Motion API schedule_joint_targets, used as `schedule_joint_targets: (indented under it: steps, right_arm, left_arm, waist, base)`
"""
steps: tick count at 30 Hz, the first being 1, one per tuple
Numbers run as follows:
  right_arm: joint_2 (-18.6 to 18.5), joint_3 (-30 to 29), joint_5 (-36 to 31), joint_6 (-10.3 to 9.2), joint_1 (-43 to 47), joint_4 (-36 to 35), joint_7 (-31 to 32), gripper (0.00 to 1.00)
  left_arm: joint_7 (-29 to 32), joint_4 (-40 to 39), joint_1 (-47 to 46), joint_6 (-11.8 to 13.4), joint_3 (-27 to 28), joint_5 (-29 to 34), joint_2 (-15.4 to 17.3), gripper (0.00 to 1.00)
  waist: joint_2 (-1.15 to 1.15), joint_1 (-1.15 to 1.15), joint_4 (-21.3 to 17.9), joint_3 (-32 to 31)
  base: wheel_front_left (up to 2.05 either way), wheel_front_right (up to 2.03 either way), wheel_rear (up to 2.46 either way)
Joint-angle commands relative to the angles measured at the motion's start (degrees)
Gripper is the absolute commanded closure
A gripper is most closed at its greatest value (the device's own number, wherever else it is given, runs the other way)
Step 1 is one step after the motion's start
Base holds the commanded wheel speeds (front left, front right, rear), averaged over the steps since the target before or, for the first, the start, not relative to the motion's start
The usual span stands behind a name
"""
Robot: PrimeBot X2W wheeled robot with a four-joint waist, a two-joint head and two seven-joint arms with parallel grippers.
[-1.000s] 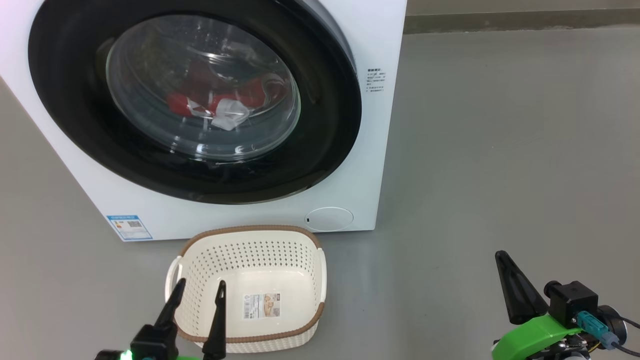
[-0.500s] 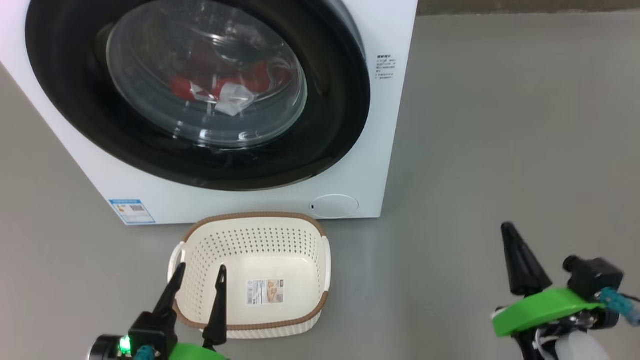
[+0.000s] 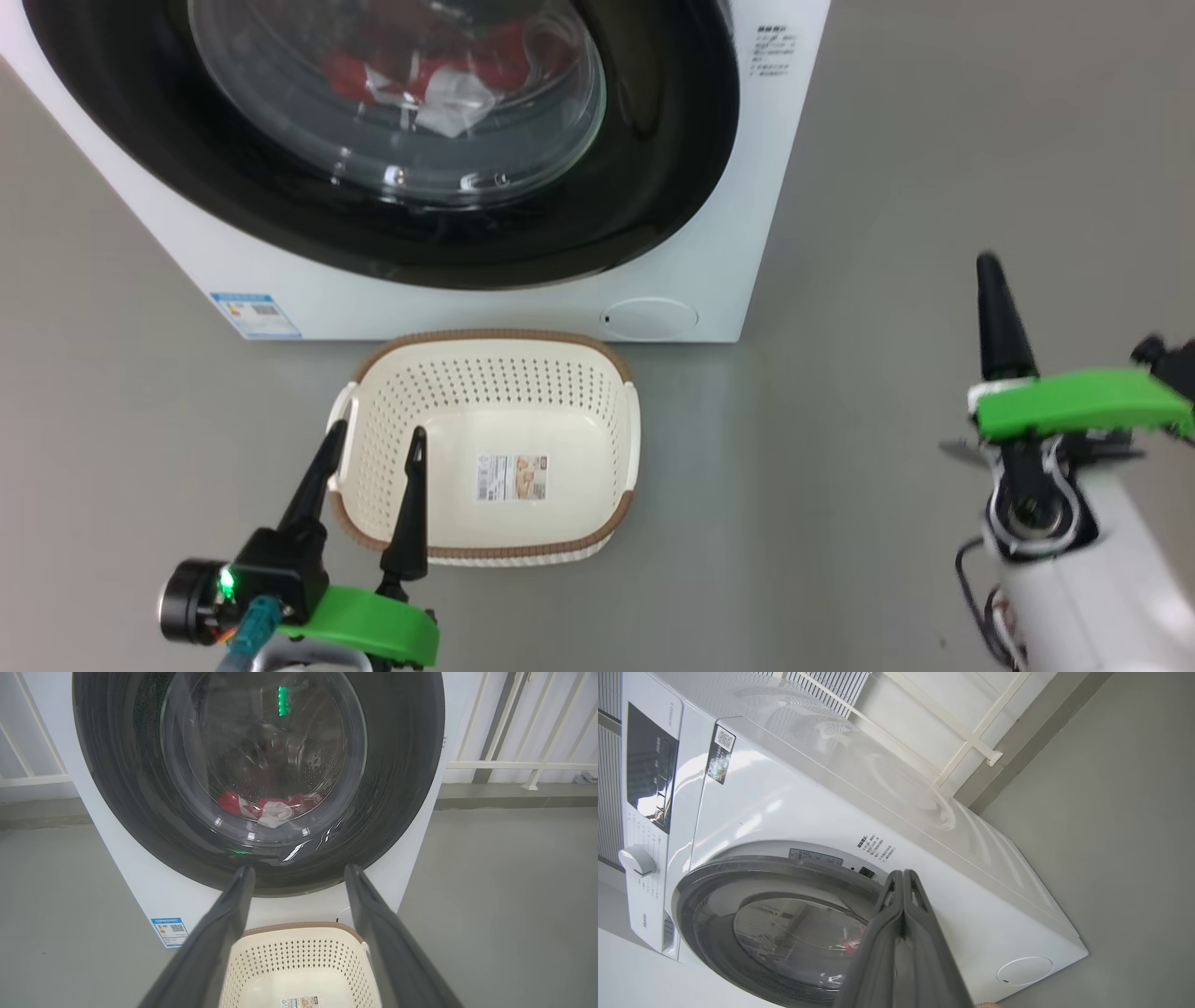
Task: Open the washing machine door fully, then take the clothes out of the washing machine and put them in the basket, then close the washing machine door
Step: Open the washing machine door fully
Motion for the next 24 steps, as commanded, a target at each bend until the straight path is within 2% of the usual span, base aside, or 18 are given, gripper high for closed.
schedule_joint_targets:
  steps: [1,2,4,10,24]
  right_arm:
    - [-0.34,0.71,3.14,0.03,-3.51,-1.13,1.24,1.00]
    - [-0.41,-0.32,8.17,0.03,-6.33,-0.59,3.75,1.00]
    - [-0.64,-1.50,12.81,0.03,-9.19,0.16,6.43,1.00]
    - [-1.94,-4.52,22.69,0.03,-17.99,5.93,14.59,1.00]
    - [-4.45,-3.86,29.03,0.03,-34.70,19.52,29.22,1.00]
  left_arm:
    - [-0.69,-1.75,-2.32,-0.17,1.53,-0.36,0.37,0.00]
    - [-0.69,-1.80,-3.08,-0.29,1.33,-0.45,0.34,0.00]
    - [-0.69,-2.00,-3.96,-0.39,1.04,-0.41,0.31,0.00]
    - [-0.69,-2.52,-6.10,-0.57,-0.03,-0.34,0.24,0.00]
    - [-0.69,-2.90,-10.42,0.05,-3.13,-1.65,0.16,0.00]
  waist:
    - [0.00,0.00,1.12,2.41]
    - [0.00,0.00,1.43,3.68]
    - [0.00,0.00,1.76,4.92]
    - [0.00,0.00,2.78,7.79]
    - [0.00,0.00,6.30,12.43]
  base:
    - [0.00,0.00,0.00]
    - [0.00,0.00,0.00]
    - [0.00,0.00,0.00]
    - [0.00,0.00,0.00]
    - [0.00,0.00,0.00]
